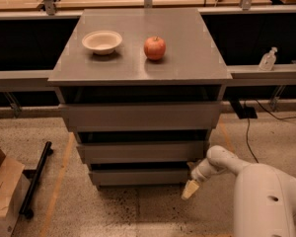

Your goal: Open bottom drawer

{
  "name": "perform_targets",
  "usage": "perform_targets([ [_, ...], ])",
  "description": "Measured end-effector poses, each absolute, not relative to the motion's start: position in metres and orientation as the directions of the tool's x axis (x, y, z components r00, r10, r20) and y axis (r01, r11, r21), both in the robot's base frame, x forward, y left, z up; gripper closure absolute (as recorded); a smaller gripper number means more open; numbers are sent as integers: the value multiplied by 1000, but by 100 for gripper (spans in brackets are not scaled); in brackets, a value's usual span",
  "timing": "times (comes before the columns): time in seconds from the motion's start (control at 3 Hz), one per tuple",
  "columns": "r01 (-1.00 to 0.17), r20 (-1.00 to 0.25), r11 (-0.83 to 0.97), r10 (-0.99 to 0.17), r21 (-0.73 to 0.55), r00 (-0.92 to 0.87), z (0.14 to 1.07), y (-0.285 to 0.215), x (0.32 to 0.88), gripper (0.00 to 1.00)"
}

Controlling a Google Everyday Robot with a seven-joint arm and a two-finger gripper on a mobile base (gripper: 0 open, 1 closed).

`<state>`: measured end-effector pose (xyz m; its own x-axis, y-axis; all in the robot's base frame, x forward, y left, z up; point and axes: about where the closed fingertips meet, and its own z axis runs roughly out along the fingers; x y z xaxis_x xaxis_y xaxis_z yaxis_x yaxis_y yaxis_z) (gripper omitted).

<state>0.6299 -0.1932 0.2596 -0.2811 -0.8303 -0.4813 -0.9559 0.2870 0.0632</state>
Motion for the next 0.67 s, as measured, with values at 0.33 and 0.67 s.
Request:
perform_targets([
  [0.33, -952, -531, 302, -801, 44, -279, 255, -198, 651, 0],
  [0.67, -950, -572, 308, -772, 44, -276, 248, -194, 664, 0],
])
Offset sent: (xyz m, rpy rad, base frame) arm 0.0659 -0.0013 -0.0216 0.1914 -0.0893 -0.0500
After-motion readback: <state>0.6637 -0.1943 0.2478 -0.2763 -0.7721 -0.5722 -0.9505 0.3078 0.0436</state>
